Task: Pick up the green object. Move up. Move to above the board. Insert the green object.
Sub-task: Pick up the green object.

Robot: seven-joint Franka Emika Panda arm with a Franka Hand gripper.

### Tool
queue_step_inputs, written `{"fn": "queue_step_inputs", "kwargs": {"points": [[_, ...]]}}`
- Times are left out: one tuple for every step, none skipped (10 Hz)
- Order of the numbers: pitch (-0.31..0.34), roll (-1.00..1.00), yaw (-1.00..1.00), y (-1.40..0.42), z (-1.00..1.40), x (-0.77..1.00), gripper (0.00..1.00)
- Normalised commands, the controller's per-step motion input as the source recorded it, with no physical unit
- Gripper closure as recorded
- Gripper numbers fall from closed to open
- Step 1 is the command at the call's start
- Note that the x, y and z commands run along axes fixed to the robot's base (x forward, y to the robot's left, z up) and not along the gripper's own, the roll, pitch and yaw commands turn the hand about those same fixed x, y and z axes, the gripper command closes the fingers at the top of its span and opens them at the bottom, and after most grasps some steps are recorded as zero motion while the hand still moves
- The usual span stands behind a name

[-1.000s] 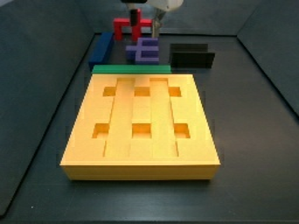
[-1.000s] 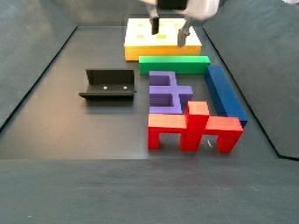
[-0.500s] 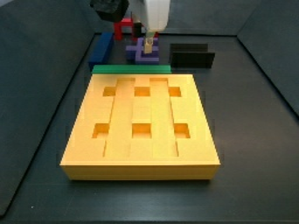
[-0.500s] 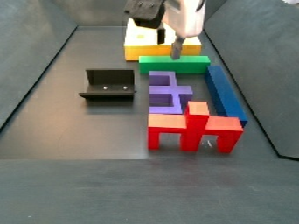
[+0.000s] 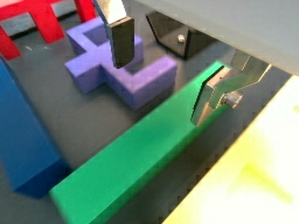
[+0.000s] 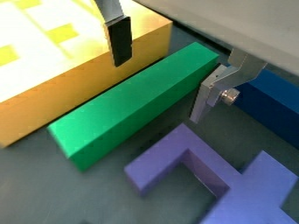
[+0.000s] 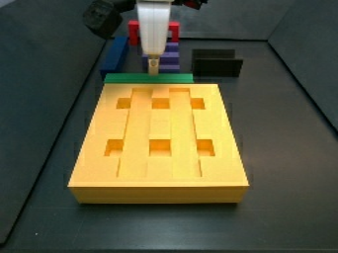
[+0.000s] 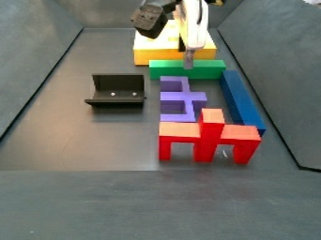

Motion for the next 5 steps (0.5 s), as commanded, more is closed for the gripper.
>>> {"fn": "queue_step_inputs", "kwargs": {"points": [[0.000,0.09,-0.40,-0.23,-0.15,-0.47,0.00],[0.000,0.16,-0.12,-0.12,-0.18,-0.46,0.00],[0.000,0.29,0.10,-0.04,-0.24,-0.24,0.00],[0.044,0.24,0.25,0.00,-0.24,0.00,0.00],[0.049,0.19,0.30,0.00,-0.14,0.00,0.00]]}}
